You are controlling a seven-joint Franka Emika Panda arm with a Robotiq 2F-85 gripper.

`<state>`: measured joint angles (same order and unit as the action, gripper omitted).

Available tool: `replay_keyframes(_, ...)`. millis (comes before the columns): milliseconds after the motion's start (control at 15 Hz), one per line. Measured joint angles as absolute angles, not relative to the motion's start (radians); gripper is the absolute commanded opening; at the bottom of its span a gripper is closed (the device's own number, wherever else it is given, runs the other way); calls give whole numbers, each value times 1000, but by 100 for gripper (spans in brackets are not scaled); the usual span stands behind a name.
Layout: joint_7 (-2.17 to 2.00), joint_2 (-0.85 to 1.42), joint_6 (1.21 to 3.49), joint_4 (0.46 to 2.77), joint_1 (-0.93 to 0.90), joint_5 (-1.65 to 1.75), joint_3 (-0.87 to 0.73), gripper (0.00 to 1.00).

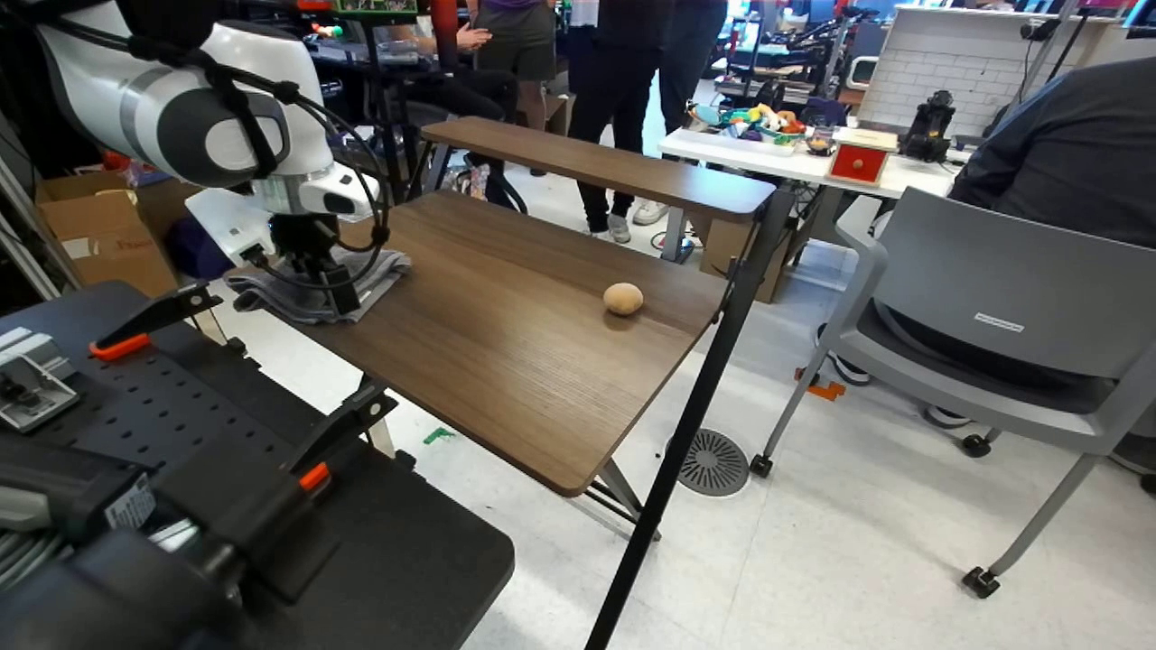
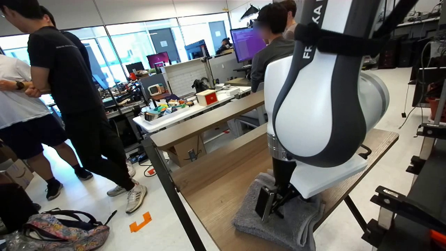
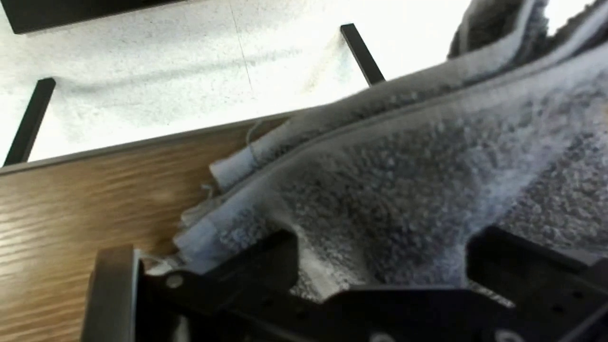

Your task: Move the ball to the right and use the cloth to wipe the table

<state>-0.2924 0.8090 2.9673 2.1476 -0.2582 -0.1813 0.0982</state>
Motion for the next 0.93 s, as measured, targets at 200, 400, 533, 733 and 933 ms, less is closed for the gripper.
replay_keyframes(200,-335,809,2963,2144,-270,-182,0,100)
replay_keyframes(400,-363,810,2944,2151,-273,-181,-129,100)
replay_keyframes(533,-382,811,2912,2156,-283,-178,-208,100)
replay_keyframes(733,-388,811,2870,2157,-285,-175,-251,100)
replay_keyframes(933,-395,810,2868,2156,-287,-175,-253,100)
